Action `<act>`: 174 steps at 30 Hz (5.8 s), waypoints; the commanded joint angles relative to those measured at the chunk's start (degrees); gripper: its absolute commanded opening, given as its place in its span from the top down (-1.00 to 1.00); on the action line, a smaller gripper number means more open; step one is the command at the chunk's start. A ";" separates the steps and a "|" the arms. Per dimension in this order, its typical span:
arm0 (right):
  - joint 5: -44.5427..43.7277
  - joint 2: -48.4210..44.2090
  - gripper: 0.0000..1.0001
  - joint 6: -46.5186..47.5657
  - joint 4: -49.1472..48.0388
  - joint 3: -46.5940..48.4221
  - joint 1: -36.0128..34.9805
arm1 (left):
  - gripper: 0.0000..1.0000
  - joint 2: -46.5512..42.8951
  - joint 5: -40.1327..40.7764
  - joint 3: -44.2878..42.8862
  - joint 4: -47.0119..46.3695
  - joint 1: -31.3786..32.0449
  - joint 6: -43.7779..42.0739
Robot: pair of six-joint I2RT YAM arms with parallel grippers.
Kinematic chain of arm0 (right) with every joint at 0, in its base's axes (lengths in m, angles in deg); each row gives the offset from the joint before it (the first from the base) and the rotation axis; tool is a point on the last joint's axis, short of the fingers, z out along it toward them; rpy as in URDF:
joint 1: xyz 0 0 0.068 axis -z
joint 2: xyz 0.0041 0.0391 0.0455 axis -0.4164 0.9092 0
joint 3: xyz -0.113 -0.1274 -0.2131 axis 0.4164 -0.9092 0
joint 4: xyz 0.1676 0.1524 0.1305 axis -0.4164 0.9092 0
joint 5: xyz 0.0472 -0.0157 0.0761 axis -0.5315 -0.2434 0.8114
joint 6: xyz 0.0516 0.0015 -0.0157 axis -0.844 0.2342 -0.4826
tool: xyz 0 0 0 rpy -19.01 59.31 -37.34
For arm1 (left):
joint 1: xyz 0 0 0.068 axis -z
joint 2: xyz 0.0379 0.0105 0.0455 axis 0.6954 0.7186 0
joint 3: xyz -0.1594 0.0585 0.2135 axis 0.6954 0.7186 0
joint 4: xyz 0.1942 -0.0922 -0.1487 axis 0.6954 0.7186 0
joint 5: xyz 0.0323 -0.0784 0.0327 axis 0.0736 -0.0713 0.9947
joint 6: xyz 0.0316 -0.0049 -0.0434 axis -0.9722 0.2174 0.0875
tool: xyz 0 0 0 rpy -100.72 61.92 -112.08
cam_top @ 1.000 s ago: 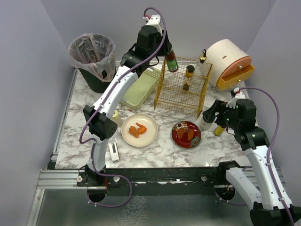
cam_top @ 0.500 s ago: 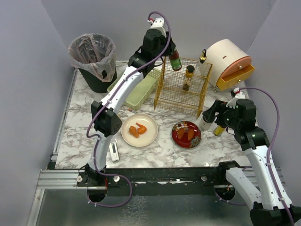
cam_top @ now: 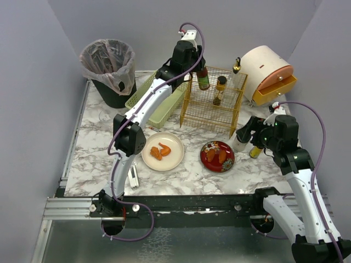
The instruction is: Clear the kitchen counter
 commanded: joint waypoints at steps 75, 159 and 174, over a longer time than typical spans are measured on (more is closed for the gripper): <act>-2.33 1.54 -0.61 2.44 1.12 5.13 0.23 | -0.38 -10.84 4.73 8.94 -2.97 7.44 -10.24; -38.20 13.47 0.78 -10.85 9.42 3.15 0.31 | -0.98 -63.73 23.16 79.77 2.91 -4.44 -10.08; -27.89 12.46 0.99 7.91 11.03 24.14 0.25 | -0.98 -63.45 22.17 79.68 3.30 -6.21 -9.63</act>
